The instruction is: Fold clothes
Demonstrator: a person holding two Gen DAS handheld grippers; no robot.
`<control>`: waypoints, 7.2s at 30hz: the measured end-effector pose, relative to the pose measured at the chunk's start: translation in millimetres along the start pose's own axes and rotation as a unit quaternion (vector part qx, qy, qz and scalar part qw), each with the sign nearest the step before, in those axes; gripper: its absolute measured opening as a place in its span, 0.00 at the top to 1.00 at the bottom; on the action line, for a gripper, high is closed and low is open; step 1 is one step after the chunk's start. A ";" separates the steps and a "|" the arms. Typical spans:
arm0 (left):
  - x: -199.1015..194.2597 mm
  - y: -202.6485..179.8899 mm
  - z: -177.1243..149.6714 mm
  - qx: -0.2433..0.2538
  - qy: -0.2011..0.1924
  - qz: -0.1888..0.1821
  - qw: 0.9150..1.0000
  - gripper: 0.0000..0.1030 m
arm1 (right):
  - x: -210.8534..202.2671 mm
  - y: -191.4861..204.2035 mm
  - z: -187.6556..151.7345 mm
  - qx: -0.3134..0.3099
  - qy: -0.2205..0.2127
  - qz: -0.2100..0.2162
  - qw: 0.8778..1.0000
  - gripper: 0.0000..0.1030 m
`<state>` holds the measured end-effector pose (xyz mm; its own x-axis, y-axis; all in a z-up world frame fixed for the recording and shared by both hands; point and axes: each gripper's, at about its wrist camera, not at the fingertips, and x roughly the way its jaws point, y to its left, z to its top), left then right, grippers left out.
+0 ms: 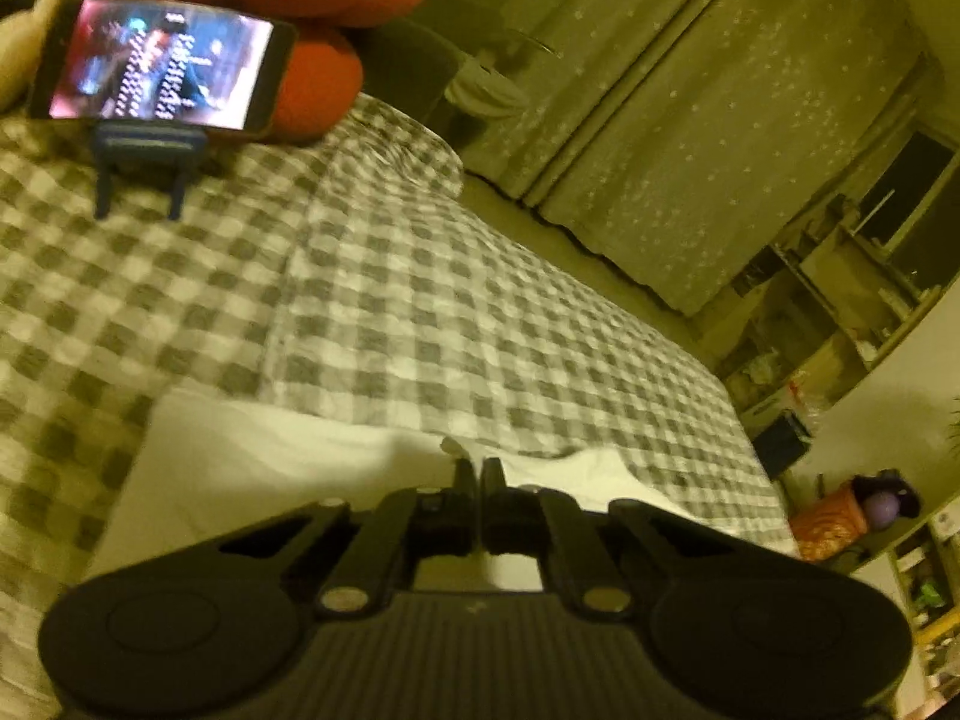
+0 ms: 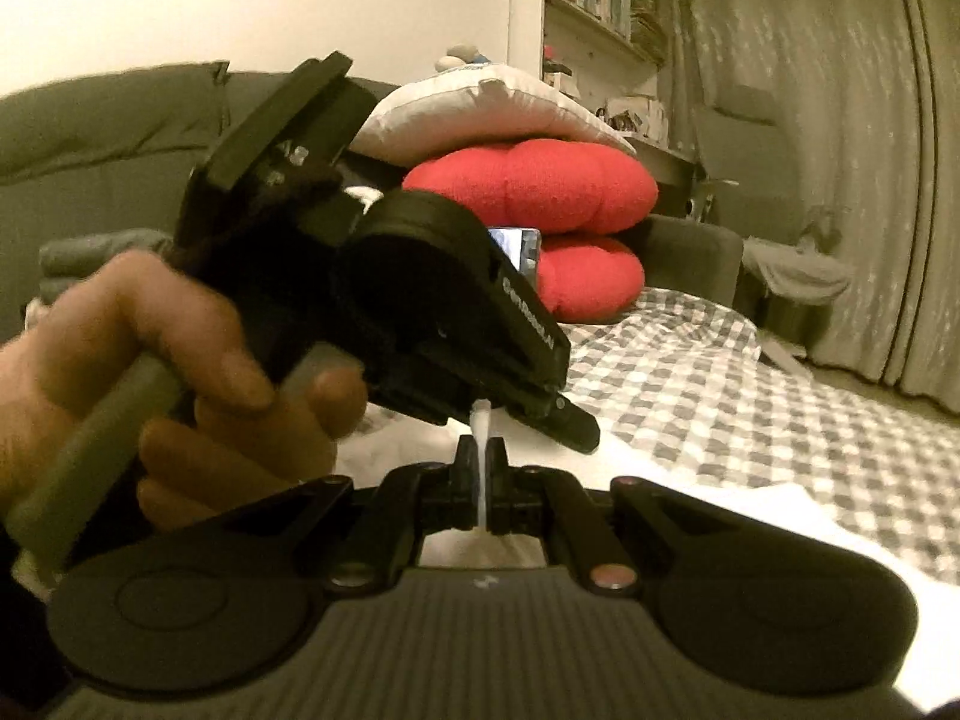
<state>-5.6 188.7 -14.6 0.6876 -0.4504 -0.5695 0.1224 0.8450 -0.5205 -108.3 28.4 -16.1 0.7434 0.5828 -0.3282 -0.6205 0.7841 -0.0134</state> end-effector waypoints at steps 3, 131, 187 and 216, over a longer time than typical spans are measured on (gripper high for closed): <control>-7.4 6.3 1.8 0.002 -0.013 0.008 1.000 0.98 | 3.4 2.4 2.9 0.014 0.001 0.010 1.000 0.99; -2.8 -35.4 -33.3 0.188 -0.005 0.150 0.971 0.55 | 5.4 -194.2 -15.0 0.033 0.174 -0.120 0.977 0.69; 60.4 -101.5 -26.2 0.110 0.007 0.137 0.984 0.55 | -8.9 -139.8 -24.8 -0.012 0.152 -0.096 0.984 0.66; 62.8 -112.9 -36.1 0.133 0.000 0.157 0.979 0.55 | -47.4 -102.7 -42.9 -0.060 0.171 -0.047 0.982 0.66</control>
<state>-2.1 54.6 -14.6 0.7219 -0.1566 -0.6740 0.0874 0.9869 -0.1357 -90.5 -89.0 -39.7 0.6844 0.3874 -0.6176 -0.5938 0.7877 -0.1639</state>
